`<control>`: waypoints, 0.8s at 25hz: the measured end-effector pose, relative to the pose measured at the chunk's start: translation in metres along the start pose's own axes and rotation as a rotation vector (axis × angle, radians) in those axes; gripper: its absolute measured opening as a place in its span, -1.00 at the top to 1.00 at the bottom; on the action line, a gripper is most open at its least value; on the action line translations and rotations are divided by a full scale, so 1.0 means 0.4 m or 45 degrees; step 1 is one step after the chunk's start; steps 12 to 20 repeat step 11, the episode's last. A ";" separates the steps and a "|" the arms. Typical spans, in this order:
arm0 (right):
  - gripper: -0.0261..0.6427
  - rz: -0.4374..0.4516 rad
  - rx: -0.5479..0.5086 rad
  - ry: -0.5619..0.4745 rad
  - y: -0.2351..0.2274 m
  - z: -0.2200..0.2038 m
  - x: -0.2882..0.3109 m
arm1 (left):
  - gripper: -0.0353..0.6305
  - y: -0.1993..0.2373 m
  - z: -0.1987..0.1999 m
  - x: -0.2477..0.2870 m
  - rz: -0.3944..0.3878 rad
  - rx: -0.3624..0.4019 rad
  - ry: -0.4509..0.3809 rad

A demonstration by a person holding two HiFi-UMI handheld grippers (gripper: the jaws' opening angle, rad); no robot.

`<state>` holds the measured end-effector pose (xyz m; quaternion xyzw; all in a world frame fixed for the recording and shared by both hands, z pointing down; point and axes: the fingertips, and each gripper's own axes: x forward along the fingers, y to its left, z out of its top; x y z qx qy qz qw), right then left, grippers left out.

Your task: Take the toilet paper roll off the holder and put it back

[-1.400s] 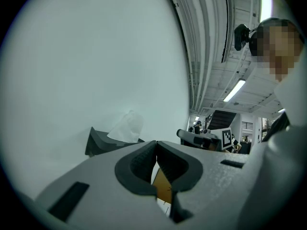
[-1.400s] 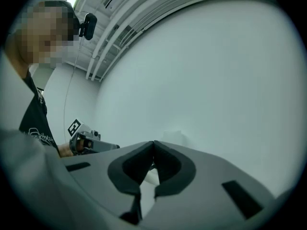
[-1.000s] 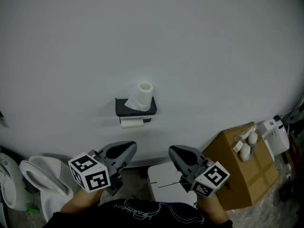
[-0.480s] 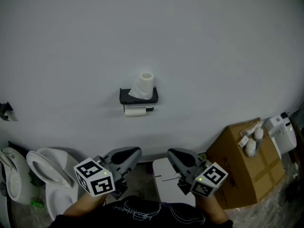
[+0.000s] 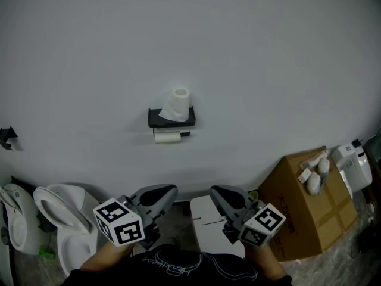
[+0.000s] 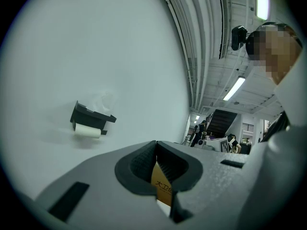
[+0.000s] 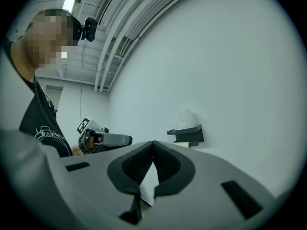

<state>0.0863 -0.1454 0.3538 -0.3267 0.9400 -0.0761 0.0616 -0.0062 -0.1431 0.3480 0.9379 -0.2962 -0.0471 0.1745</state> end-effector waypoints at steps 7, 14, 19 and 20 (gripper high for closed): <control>0.91 -0.020 0.002 0.017 -0.005 -0.004 -0.024 | 0.88 -0.015 -0.008 0.012 0.001 -0.002 0.010; 0.91 -0.024 -0.014 0.012 0.000 -0.001 -0.039 | 0.88 -0.032 -0.013 0.013 -0.006 0.009 0.009; 0.91 -0.024 -0.014 0.012 0.000 -0.001 -0.039 | 0.88 -0.032 -0.013 0.013 -0.006 0.009 0.009; 0.91 -0.024 -0.014 0.012 0.000 -0.001 -0.039 | 0.88 -0.032 -0.013 0.013 -0.006 0.009 0.009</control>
